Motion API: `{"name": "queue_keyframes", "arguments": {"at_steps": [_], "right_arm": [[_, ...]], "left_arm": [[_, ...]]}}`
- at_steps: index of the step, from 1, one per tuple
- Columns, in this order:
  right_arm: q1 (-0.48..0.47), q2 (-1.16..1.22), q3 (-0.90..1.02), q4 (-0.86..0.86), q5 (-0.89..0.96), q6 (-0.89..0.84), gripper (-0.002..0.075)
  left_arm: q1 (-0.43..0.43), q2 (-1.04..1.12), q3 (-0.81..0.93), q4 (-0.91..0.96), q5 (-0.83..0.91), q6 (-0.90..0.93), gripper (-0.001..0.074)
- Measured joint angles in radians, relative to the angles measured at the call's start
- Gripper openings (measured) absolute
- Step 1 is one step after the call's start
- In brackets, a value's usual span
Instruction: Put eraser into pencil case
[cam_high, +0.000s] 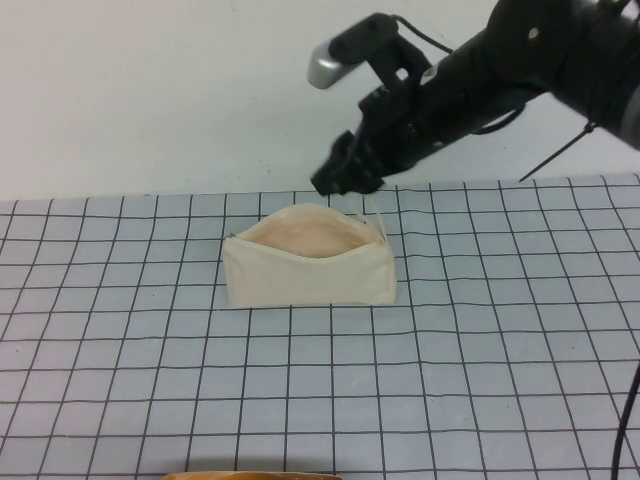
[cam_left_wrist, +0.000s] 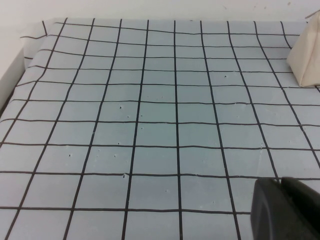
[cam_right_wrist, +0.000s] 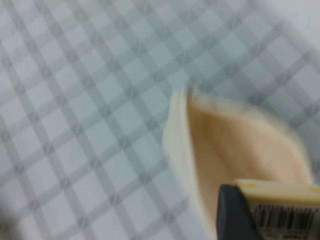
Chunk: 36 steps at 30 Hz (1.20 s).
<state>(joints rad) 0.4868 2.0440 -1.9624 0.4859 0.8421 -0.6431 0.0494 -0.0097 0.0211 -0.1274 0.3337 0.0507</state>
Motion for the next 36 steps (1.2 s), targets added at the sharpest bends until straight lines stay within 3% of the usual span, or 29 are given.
{"name": "queue_keyframes", "arguments": {"at_steps": [5,12,18,24,27,32,36], "right_arm": [[0.009,0.065,0.0,0.102,-0.169,-0.059,0.0305],[0.009,0.158,0.0,0.169,-0.205,-0.083,0.0308],[0.01,0.175,0.0,0.181,-0.244,-0.083,0.0419],[0.006,0.142,-0.008,0.183,-0.194,-0.082,0.0437],[-0.008,0.089,-0.017,0.183,-0.101,-0.052,0.0369],[-0.046,-0.057,-0.021,0.183,0.052,-0.038,0.0094],[-0.058,-0.254,0.076,0.183,0.072,-0.071,0.0018]], "left_arm": [[0.0,0.0,0.0,0.0,0.0,0.0,-0.0001],[0.0,0.0,0.0,0.0,0.0,0.0,-0.0001],[0.0,0.0,0.0,0.0,0.0,0.0,-0.0001],[0.0,0.0,0.0,0.0,0.0,0.0,-0.0001],[0.0,0.0,0.0,0.0,0.0,0.0,-0.0001],[0.0,0.0,0.0,0.0,0.0,0.0,-0.0002],[0.0,0.0,0.0,0.0,0.0,0.0,-0.0001]]}}
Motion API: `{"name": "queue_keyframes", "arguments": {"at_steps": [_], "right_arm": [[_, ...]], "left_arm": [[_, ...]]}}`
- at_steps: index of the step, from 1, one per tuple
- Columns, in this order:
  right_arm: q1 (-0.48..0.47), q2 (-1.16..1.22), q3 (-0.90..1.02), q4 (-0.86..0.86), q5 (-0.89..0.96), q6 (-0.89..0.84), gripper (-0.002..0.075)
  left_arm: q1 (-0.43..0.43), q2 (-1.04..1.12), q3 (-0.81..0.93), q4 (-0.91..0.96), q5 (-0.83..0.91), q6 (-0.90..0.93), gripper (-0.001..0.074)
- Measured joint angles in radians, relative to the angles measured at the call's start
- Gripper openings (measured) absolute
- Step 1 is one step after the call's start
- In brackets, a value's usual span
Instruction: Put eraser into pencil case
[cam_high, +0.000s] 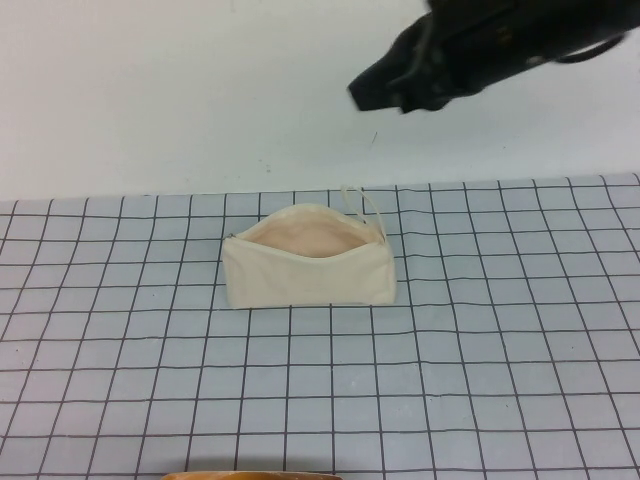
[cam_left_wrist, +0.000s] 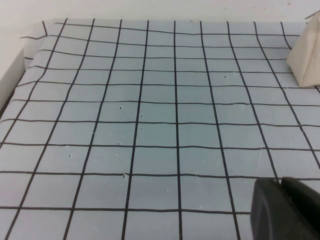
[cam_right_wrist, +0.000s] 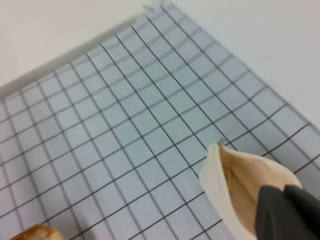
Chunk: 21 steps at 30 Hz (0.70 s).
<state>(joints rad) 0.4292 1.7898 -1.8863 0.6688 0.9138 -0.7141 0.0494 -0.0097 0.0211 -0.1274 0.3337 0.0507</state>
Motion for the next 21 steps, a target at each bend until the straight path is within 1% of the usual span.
{"name": "queue_keyframes", "arguments": {"at_steps": [3,10,14,21], "right_arm": [[0.0,-0.175,0.16,0.0,-0.049,-0.028,0.0004],[0.0,-0.614,0.605,0.002,-0.262,-0.105,-0.0001],[0.0,-0.827,0.792,0.0,-0.351,-0.115,-0.0001],[-0.002,-1.126,1.097,-0.076,-0.506,-0.083,-0.0001]], "left_arm": [[0.0,0.0,0.0,0.0,0.0,0.0,-0.0001],[0.0,0.0,0.0,0.0,0.0,0.0,-0.0001],[0.0,0.0,0.0,0.0,0.0,0.0,-0.0001],[0.0,0.0,0.0,0.0,0.0,0.0,-0.0001]]}}
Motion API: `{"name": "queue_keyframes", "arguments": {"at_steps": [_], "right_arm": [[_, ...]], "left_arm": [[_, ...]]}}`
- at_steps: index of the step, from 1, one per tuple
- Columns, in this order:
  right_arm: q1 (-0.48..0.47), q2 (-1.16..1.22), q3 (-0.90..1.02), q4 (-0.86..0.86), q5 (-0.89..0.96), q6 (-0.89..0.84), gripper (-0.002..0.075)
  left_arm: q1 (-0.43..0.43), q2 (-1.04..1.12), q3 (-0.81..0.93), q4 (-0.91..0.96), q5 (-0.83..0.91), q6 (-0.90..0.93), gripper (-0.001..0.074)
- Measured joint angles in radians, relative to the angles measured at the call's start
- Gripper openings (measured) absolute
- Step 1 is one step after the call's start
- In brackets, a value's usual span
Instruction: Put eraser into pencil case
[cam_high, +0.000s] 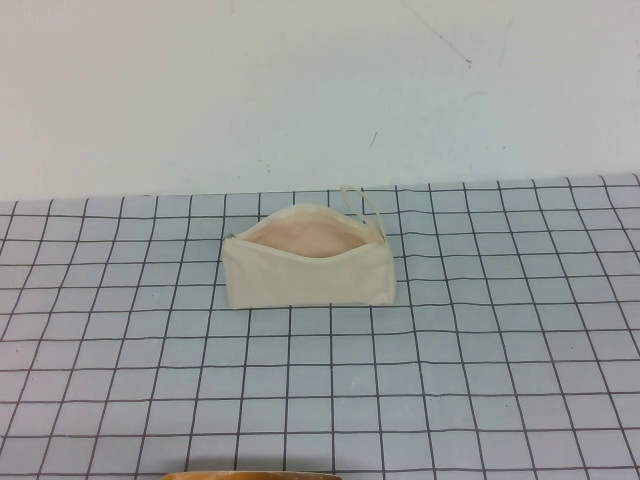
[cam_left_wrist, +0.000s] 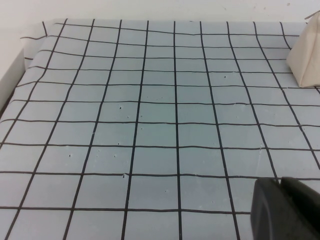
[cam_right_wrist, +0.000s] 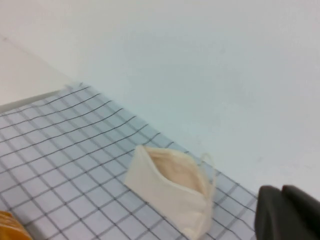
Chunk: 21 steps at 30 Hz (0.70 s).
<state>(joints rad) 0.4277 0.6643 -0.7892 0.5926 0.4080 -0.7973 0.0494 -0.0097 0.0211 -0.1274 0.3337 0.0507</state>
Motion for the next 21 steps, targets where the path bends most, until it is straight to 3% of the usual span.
{"name": "queue_keyframes", "arguments": {"at_steps": [11,21], "right_arm": [[0.0,-0.458,0.607,-0.088,-0.463,-0.024,-0.0001],[-0.014,-0.531,0.807,-0.022,-0.633,-0.038,-0.0001]], "left_arm": [[0.0,0.0,0.0,0.0,0.0,0.0,-0.0001],[0.0,0.0,0.0,0.0,0.0,0.0,-0.0001]]}}
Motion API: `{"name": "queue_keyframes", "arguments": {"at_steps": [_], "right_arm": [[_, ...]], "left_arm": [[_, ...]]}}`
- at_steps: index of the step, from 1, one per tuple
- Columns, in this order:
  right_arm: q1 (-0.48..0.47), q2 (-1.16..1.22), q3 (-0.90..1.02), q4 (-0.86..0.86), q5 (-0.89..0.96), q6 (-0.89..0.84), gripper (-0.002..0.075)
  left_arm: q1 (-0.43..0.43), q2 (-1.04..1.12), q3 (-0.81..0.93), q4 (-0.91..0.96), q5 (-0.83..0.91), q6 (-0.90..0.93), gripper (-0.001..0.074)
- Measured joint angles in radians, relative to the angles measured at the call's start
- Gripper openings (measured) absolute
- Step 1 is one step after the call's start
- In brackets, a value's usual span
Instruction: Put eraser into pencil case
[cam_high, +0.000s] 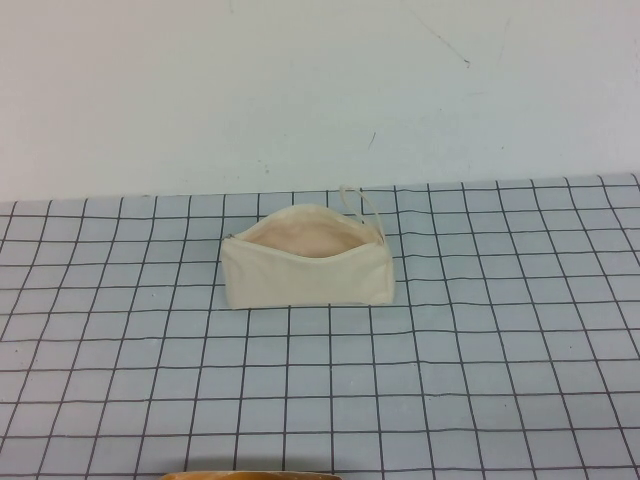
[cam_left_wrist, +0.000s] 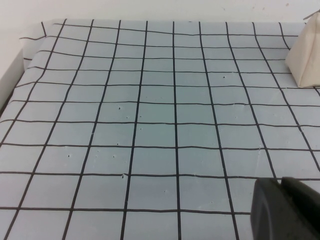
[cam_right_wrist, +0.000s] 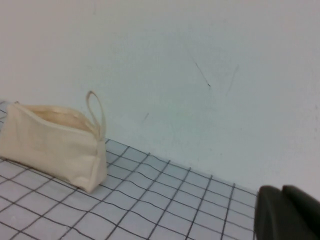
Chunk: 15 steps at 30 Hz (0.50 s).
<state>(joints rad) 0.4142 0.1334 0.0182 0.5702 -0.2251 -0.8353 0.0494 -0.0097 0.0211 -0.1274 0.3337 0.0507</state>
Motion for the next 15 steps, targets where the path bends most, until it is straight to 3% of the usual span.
{"name": "queue_keyframes", "arguments": {"at_steps": [5,10,13,15], "right_arm": [[-0.175,0.0,0.01,-0.069,0.045,0.105,-0.0001],[-0.407,-0.037,0.01,-0.43,0.207,0.511,-0.0001],[-0.453,-0.098,0.01,-0.659,0.316,0.762,-0.0001],[-0.461,-0.125,0.01,-0.712,0.386,0.844,-0.0001]], "left_arm": [[0.0,0.0,0.0,0.0,0.0,0.0,-0.0001],[0.0,0.0,0.0,0.0,0.0,0.0,-0.0001],[0.0,0.0,0.0,0.0,0.0,0.0,-0.0001],[0.0,0.0,0.0,0.0,0.0,0.0,-0.0001]]}}
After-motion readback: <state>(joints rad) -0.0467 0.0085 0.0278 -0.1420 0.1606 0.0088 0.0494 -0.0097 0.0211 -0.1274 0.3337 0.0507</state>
